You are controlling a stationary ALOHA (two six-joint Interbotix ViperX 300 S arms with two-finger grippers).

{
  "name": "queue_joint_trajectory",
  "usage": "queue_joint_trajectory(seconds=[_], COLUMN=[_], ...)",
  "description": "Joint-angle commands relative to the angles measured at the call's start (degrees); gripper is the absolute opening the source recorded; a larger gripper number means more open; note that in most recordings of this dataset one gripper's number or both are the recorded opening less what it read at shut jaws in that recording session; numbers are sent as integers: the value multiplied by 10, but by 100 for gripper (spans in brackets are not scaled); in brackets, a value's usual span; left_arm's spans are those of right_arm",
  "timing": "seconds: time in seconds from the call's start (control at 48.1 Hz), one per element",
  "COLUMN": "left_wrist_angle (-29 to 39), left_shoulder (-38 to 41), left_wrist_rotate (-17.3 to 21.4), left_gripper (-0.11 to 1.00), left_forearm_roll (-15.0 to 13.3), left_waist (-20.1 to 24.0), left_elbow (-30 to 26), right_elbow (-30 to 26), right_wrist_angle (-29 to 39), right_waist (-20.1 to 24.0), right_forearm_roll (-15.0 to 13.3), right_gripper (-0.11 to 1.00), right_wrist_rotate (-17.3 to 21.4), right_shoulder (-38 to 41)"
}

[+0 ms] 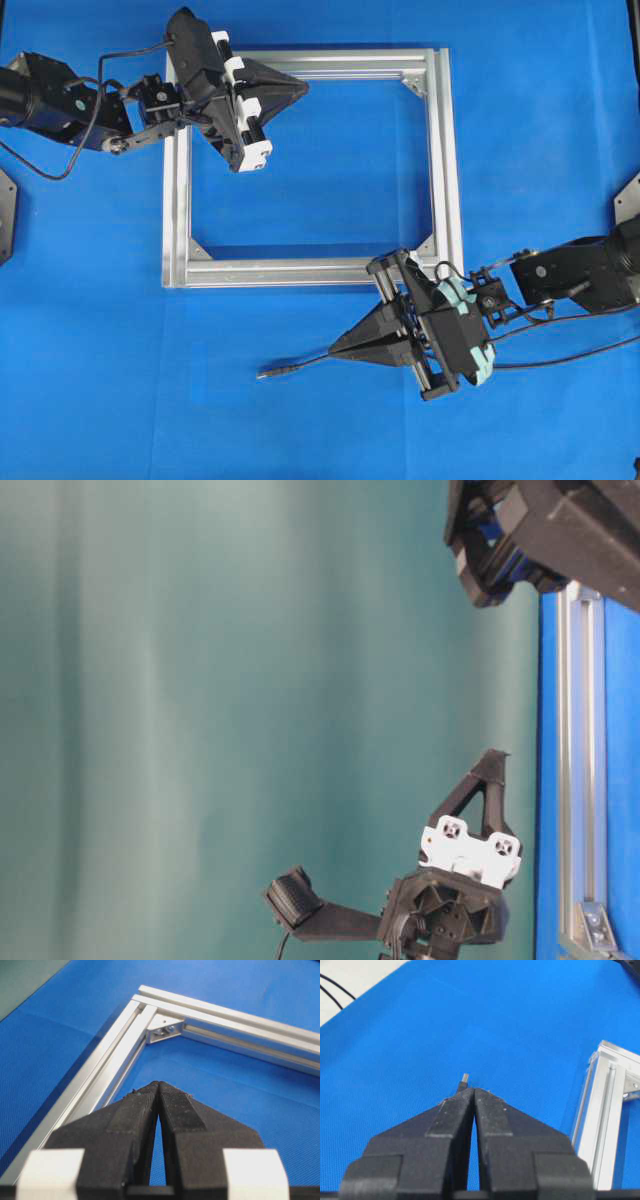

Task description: Insert the wire through the string loop located on the right side.

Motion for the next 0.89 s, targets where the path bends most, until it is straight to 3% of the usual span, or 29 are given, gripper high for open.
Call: queue_joint_trajectory(seconds=[0.0, 0.125, 0.561, 0.707, 0.873], left_wrist_angle=[11, 23, 22, 22, 21], left_shoulder=[-22, -23, -24, -24, -24], left_wrist_rotate=[6, 7, 9, 9, 9], left_gripper=[0, 0, 0, 0, 0], left_forearm_roll=[12, 12, 13, 12, 13], left_waist=[0, 0, 1, 1, 1], left_elbow=[-5, -1, -4, -4, -4], right_elbow=[-13, -23, -28, -29, -30], right_wrist_angle=[-3, 19, 46, 47, 46], right_waist=[9, 12, 12, 12, 14], right_forearm_roll=[2, 3, 4, 8, 10], right_gripper=[0, -6, -2, 21, 69], right_wrist_rotate=[9, 18, 57, 65, 80], right_shoulder=[-25, -29, -29, -29, -29])
